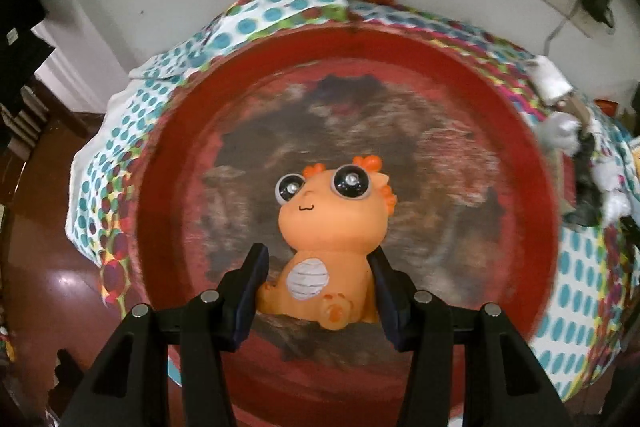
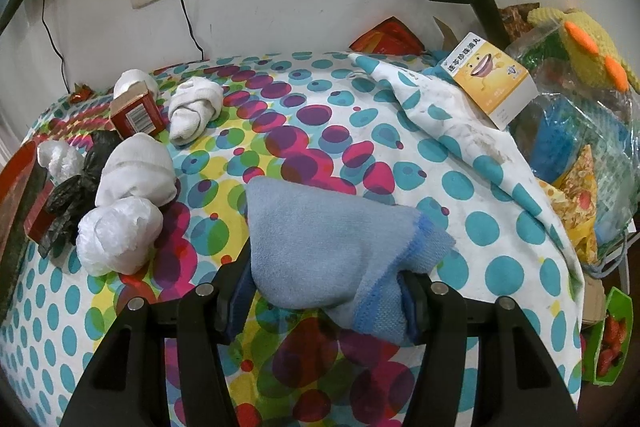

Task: Organize objects
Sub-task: 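Carry the orange toy into the red tray and release it with the left tool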

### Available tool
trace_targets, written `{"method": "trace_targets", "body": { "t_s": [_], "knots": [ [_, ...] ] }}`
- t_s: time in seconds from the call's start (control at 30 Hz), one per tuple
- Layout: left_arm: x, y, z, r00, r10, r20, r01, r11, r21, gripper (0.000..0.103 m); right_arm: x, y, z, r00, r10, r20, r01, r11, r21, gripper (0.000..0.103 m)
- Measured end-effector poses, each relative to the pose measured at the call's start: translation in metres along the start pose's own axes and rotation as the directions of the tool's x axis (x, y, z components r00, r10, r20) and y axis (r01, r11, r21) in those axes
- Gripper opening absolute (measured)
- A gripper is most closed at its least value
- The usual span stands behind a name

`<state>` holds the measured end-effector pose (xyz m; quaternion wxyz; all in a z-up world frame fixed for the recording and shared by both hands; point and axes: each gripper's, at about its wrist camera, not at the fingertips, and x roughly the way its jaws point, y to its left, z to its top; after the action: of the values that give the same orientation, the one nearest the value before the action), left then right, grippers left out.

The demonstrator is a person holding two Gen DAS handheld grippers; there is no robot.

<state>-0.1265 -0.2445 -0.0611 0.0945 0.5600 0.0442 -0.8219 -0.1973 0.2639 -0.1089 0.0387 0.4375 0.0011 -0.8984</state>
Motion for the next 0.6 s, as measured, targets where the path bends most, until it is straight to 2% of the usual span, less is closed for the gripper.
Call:
{"method": "trace_targets", "body": {
  "t_s": [0.4,0.53,0.6],
  "knots": [
    [0.026,0.04,0.012,0.998,0.04,-0.039,-0.041,0.999,-0.027,0.051,0.002,0.012,0.002,0.999,-0.031,-0.006,0.031,0.999,-0.025,0.059],
    [0.029,0.049,0.014,0.999,0.023,-0.04,-0.025,0.998,-0.05,0.052,0.003,0.012,0.002,1.0,-0.03,-0.006,0.03,0.999,-0.026,0.059],
    [0.029,0.05,0.016,0.998,0.051,-0.033,-0.052,0.998,-0.037,0.052,0.002,0.011,0.001,1.0,-0.029,-0.006,0.029,0.999,-0.026,0.059]
  ]
}}
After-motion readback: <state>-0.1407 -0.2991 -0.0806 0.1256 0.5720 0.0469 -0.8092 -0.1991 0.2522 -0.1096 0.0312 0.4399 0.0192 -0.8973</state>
